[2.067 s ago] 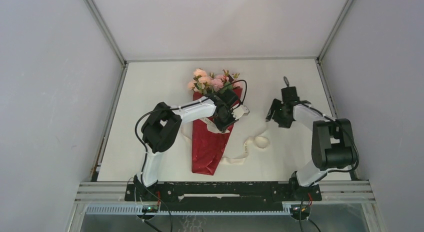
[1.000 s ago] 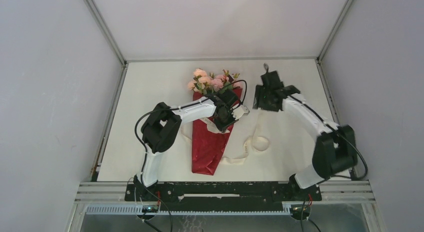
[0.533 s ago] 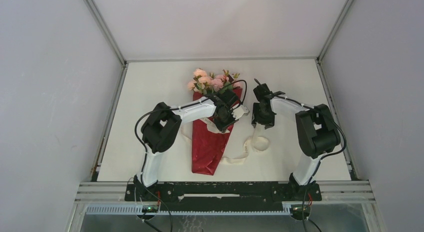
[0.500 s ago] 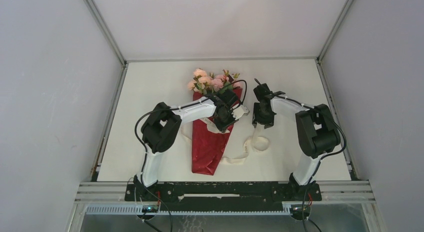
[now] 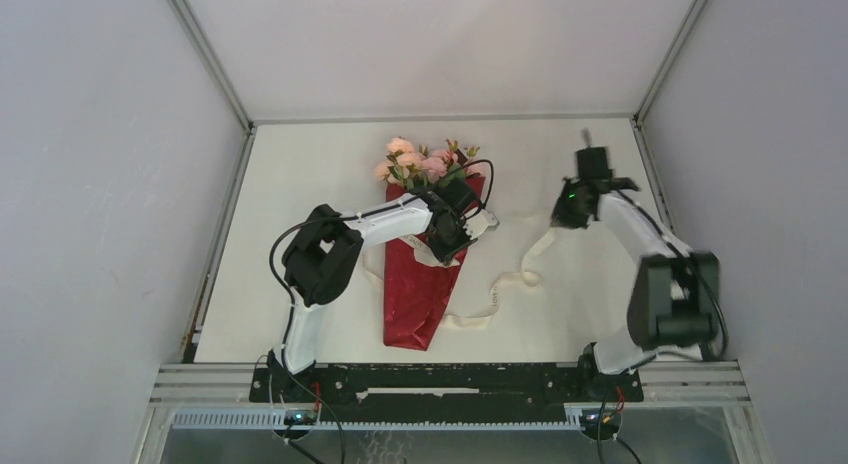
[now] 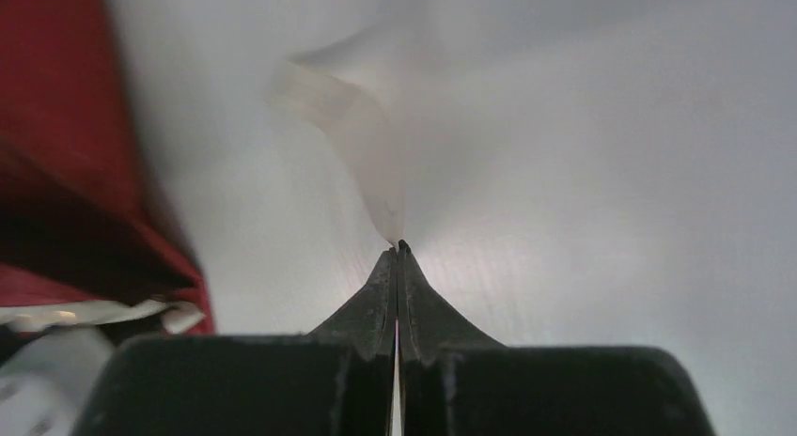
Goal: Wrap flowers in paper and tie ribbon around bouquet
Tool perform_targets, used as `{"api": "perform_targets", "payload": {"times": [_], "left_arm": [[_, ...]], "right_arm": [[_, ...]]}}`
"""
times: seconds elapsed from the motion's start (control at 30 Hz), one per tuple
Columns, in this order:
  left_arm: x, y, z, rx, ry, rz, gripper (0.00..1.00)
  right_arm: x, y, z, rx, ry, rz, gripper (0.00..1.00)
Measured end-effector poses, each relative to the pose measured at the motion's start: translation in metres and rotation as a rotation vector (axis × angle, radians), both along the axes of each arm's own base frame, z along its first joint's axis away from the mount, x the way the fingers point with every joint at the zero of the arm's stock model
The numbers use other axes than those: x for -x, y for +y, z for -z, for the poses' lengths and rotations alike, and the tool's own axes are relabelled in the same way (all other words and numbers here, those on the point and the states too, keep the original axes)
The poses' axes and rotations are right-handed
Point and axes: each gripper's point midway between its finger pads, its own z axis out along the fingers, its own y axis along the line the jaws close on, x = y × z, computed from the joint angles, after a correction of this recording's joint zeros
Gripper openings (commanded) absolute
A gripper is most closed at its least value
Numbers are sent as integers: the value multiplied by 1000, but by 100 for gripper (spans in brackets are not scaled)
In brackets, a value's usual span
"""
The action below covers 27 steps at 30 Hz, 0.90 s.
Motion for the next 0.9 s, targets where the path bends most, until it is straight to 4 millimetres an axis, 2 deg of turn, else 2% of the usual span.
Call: {"api": "perform_targets", "payload": {"times": [0.1,0.17,0.2,0.27,0.33,0.4,0.43,0.5,0.57,0.67,0.77,0.83,0.9], "left_arm": [[0,0,0,-1,0,0,0],[0,0,0,-1,0,0,0],[0,0,0,-1,1,0,0],[0,0,1,-3,2,0,0],[0,0,0,-5,4,1,0],[0,0,0,-7,7,0,0],[0,0,0,-8,9,0,0],[-1,0,-2,-2,21,-1,0],[-3,1,-3,7,34,-9,0],[-10,7,-7,36,58,-34,0],[-18,13,-10,76,94,-67,0],[-24,19,-14,110,123,-103,0],[-34,25,-20,148,140,-144,0]], "right_arm": [[-10,-40,-74,-14,-228,111,0],[-7,-61,-139,-3,-414,166,0],[-4,-66,-181,3,-530,177,0],[5,-64,-241,2,-698,162,0],[20,-51,-302,-17,-877,116,0],[36,-29,-337,-54,-986,41,0],[44,-10,-348,-89,-1024,-23,0],[52,29,-349,-162,-1039,-156,0],[52,64,-331,-226,-1006,-267,0],[49,110,-274,-315,-882,-403,0],[52,140,-209,-367,-728,-483,0],[62,153,-179,-385,-664,-526,0],[74,167,-169,-412,-653,-582,0]]}}
